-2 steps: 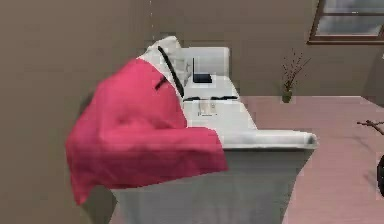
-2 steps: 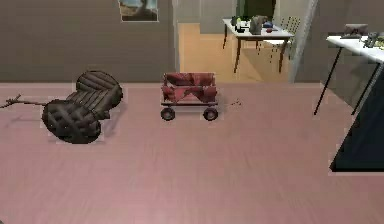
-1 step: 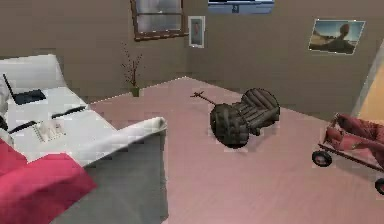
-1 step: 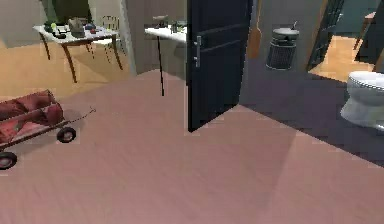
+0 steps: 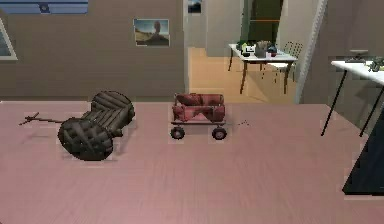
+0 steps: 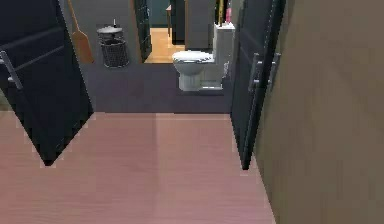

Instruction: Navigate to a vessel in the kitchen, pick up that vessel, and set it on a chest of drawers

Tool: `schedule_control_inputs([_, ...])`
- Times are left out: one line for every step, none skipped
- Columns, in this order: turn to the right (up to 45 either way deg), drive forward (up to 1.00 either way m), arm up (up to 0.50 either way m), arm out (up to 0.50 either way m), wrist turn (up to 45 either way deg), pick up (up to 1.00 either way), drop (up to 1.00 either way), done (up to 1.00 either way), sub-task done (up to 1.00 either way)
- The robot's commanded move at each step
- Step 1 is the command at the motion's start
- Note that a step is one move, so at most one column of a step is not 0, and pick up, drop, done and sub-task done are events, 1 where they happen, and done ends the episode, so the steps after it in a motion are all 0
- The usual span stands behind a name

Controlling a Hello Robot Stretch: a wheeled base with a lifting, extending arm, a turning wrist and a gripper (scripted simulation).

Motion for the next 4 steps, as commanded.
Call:
schedule_control_inputs([27.0, 0.0, 0.0, 0.0, 0.0, 0.0, 0.0, 0.0, 0.0])
schedule_control_inputs([0.0, 1.0, 0.0, 0.0, 0.0, 0.0, 0.0, 0.0, 0.0])
schedule_control_inputs([0.0, 1.0, 0.0, 0.0, 0.0, 0.0, 0.0, 0.0, 0.0])
schedule_control_inputs([6.0, 0.0, 0.0, 0.0, 0.0, 0.0, 0.0, 0.0, 0.0])
